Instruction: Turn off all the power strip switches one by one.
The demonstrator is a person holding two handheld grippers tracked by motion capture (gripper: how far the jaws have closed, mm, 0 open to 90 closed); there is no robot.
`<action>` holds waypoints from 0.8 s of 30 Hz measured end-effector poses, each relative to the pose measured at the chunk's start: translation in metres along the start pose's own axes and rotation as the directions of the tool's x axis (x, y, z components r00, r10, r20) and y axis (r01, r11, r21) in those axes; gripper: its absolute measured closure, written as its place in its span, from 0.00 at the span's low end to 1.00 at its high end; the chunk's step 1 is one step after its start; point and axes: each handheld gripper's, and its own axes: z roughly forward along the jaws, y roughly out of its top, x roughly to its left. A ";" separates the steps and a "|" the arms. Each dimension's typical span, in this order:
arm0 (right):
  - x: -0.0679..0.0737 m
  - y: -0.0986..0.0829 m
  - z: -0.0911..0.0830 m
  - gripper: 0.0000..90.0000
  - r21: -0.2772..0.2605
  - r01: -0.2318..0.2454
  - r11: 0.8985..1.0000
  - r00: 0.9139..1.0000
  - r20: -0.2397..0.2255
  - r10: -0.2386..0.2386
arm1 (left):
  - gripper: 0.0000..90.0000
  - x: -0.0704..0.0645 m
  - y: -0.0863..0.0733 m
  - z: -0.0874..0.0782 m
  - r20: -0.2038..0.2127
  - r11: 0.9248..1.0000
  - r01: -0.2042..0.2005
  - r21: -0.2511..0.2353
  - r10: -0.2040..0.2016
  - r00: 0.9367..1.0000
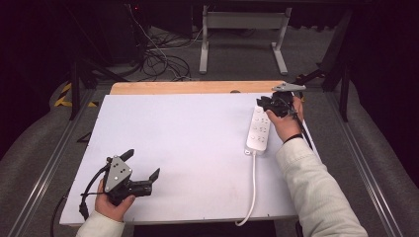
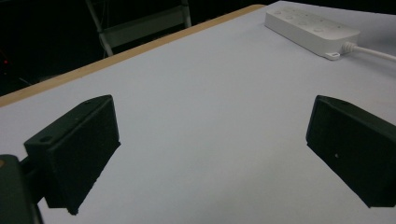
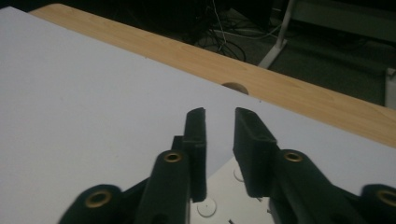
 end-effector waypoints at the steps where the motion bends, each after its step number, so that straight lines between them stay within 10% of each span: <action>1: 0.001 0.001 -0.002 0.72 -0.012 0.007 1.000 1.000 -0.006 -0.007 | 0.03 0.000 0.000 0.000 0.001 1.000 0.001 0.000 -0.001 1.000; 6: 0.004 0.005 -0.019 0.51 -0.062 -0.005 0.998 0.999 -0.042 0.003 | 0.03 0.001 0.000 0.000 -0.001 1.000 0.000 0.001 0.000 1.000; 24: 0.038 -0.007 -0.088 0.23 -0.166 0.037 0.985 0.986 -0.157 -0.063 | 0.03 0.000 0.000 -0.001 -0.005 1.000 0.004 -0.001 -0.004 1.000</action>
